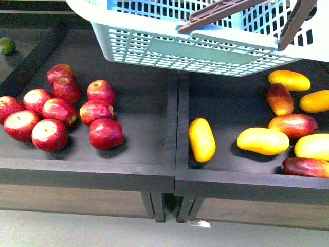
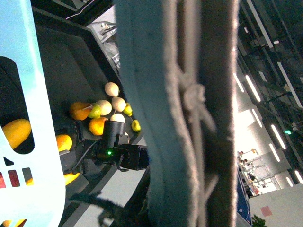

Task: Pick mango and avocado into basket

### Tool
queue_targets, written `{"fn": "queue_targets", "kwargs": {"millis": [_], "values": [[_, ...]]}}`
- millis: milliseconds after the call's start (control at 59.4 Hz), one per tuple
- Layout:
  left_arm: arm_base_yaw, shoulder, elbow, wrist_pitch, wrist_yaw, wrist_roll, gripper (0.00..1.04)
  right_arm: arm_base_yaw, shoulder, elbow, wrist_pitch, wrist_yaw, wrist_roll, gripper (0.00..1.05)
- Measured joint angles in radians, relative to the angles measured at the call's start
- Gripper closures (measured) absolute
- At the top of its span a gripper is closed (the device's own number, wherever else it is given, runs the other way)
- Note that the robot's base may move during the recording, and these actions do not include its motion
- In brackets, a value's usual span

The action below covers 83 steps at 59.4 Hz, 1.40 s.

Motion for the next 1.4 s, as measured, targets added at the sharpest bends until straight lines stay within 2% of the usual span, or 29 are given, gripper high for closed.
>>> {"fn": "queue_targets", "kwargs": {"millis": [320, 404, 471, 522, 640, 825, 1128, 1330, 1397], "values": [[0.000, 0.000, 0.000, 0.000, 0.000, 0.000, 0.99, 0.014, 0.059, 0.101, -0.081, 0.037, 0.014, 0.09], [0.000, 0.000, 0.000, 0.000, 0.000, 0.000, 0.99, 0.017, 0.066, 0.109, -0.090, 0.043, 0.018, 0.21], [0.000, 0.000, 0.000, 0.000, 0.000, 0.001, 0.99, 0.019, 0.066, 0.096, -0.095, 0.052, 0.024, 0.36], [0.000, 0.000, 0.000, 0.000, 0.000, 0.000, 0.99, 0.021, 0.066, 0.093, -0.101, 0.060, 0.027, 0.41], [0.000, 0.000, 0.000, 0.000, 0.000, 0.000, 0.99, 0.023, 0.063, 0.091, -0.108, 0.066, 0.036, 0.45], [0.000, 0.000, 0.000, 0.000, 0.000, 0.000, 0.99, 0.024, 0.046, 0.061, -0.081, 0.046, 0.054, 0.46], [0.000, 0.000, 0.000, 0.000, 0.000, 0.001, 0.99, 0.022, -0.107, -0.153, 0.016, -0.101, 0.173, 0.46], [0.000, 0.000, 0.000, 0.000, 0.000, 0.001, 0.99, -0.005, -0.355, -0.341, 0.187, -0.251, 0.393, 0.46], [0.000, 0.000, 0.000, 0.000, 0.000, 0.001, 0.99, -0.019, -0.461, -0.406, 0.276, -0.288, 0.519, 0.46]]}}
